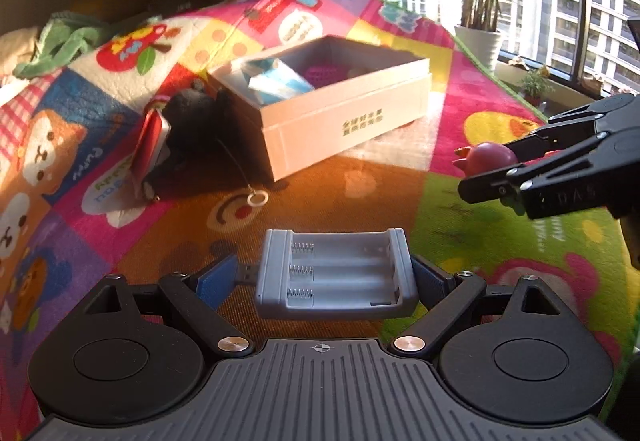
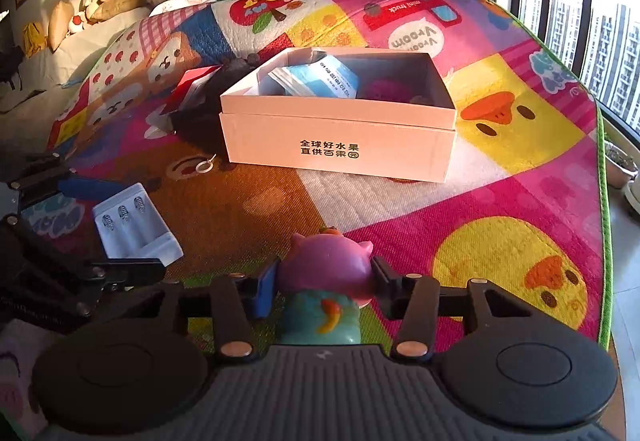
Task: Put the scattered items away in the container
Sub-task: 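Drop the toy into the box with right while left drops the charger in, then grasp the yellow pudding cup with the right gripper and lift it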
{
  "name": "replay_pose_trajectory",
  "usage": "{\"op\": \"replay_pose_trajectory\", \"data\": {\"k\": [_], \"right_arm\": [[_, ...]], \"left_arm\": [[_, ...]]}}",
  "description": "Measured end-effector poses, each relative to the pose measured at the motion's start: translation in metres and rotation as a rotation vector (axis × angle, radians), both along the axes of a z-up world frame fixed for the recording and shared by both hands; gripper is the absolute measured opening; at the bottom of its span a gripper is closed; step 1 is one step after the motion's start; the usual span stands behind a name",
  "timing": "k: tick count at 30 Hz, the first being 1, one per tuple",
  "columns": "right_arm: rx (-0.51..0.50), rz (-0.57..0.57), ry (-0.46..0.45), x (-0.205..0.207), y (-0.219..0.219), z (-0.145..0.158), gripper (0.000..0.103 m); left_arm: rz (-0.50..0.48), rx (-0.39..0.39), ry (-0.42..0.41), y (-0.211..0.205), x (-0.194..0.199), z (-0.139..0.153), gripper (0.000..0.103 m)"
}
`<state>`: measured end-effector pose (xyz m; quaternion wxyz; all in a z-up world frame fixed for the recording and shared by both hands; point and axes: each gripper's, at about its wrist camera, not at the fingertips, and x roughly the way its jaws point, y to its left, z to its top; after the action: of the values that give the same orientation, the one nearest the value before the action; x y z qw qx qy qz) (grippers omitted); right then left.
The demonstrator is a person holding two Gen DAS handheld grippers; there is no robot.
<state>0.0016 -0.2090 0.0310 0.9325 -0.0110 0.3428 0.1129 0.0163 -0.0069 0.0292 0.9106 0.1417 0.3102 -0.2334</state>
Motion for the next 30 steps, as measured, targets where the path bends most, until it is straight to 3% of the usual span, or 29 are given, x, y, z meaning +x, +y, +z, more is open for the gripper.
{"op": "replay_pose_trajectory", "data": {"k": [3,9,12,15,17,19,21,24,27,30], "right_arm": [[0.055,-0.015,-0.008,-0.014,-0.016,0.022,0.048],[0.094,-0.024,-0.15,-0.024,-0.035,0.092,0.048],[0.122,-0.045,-0.249,-0.004,-0.042,0.127,0.048],[0.199,-0.086,-0.271,0.037,-0.049,0.145,0.048],[0.264,-0.108,-0.265,0.069,-0.053,0.147,0.048],[0.31,-0.123,-0.241,0.102,-0.056,0.141,0.05],[0.33,-0.147,-0.19,0.131,-0.058,0.129,0.069],[0.321,-0.175,-0.149,0.147,-0.063,0.108,0.074],[0.264,-0.201,-0.165,0.146,-0.065,0.092,0.087],[0.215,-0.194,-0.178,0.146,-0.059,0.085,0.092]], "left_arm": [[-0.032,-0.005,-0.071,-0.004,-0.012,0.023,0.094],[-0.066,-0.027,-0.266,-0.023,-0.002,0.084,0.094],[-0.077,-0.072,-0.321,-0.035,0.024,0.105,0.094],[-0.069,-0.115,-0.343,-0.048,0.066,0.107,0.094],[-0.053,-0.148,-0.328,-0.055,0.097,0.1,0.095],[-0.053,-0.177,-0.25,-0.057,0.129,0.088,0.096],[-0.044,-0.197,-0.176,-0.051,0.144,0.074,0.097],[-0.017,-0.197,-0.158,-0.028,0.135,0.054,0.101],[0.045,-0.171,-0.146,-0.002,0.119,0.034,0.102],[0.14,-0.145,-0.099,0.027,0.105,0.013,0.103]]}}
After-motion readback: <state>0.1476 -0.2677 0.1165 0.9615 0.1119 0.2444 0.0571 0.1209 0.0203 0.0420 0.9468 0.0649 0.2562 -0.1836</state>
